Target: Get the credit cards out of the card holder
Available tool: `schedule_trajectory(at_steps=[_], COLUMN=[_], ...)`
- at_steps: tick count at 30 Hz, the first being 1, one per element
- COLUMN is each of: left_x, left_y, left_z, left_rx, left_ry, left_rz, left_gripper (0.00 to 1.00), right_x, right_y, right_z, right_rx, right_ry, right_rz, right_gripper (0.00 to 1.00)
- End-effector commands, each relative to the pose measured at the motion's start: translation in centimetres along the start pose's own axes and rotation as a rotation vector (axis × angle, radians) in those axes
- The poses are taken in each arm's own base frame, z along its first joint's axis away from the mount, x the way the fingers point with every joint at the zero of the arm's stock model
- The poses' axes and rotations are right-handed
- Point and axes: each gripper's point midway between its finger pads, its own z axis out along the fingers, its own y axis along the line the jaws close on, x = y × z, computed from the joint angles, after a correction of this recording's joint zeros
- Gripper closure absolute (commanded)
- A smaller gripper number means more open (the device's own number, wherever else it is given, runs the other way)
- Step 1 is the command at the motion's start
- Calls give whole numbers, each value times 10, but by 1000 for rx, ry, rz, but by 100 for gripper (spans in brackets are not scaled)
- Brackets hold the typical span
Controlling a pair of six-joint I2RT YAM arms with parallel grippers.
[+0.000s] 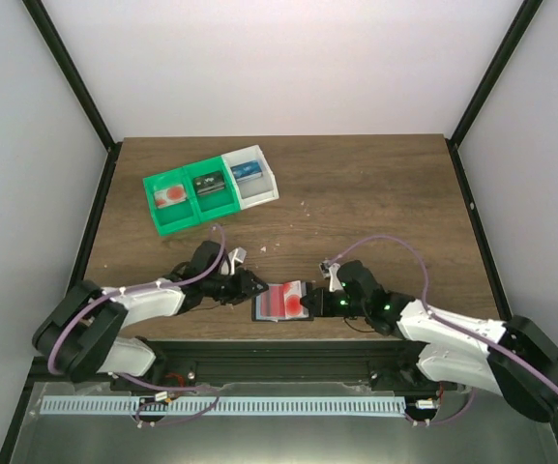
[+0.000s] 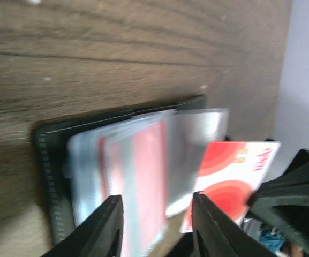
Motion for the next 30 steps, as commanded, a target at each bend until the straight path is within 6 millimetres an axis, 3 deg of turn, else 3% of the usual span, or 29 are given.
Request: schedule_trajectory(at_steps=[1, 5, 7, 14, 18, 24, 30], left_x=[-11, -13, -9, 29, 42, 57, 63], left_y=[-40, -67, -75, -135, -150, -163, -168], left_z=[-18, -36, -45, -82, -102, -117, -121], left_rx=[68, 105, 108, 372, 422, 502, 530], left_ry=[-31, -53, -42, 97, 105, 157, 190], left_rz=[90, 194, 250, 401, 474, 505, 533], left_gripper=[56, 38, 24, 25, 26, 37, 67], right_x=[-7, -7, -5, 8, 7, -1, -7], right_y=[12, 36, 52, 116, 136, 162, 167], right_z=[-15, -28, -35, -66, -76, -87, -93], right_rx=[16, -59, -117, -409, -485, -550, -538], right_ry=[5, 24, 43, 124, 141, 155, 135], right_rz=[-92, -160, -199, -354, -391, -404, -406], right_gripper=[100, 99, 100, 99, 100, 100, 100])
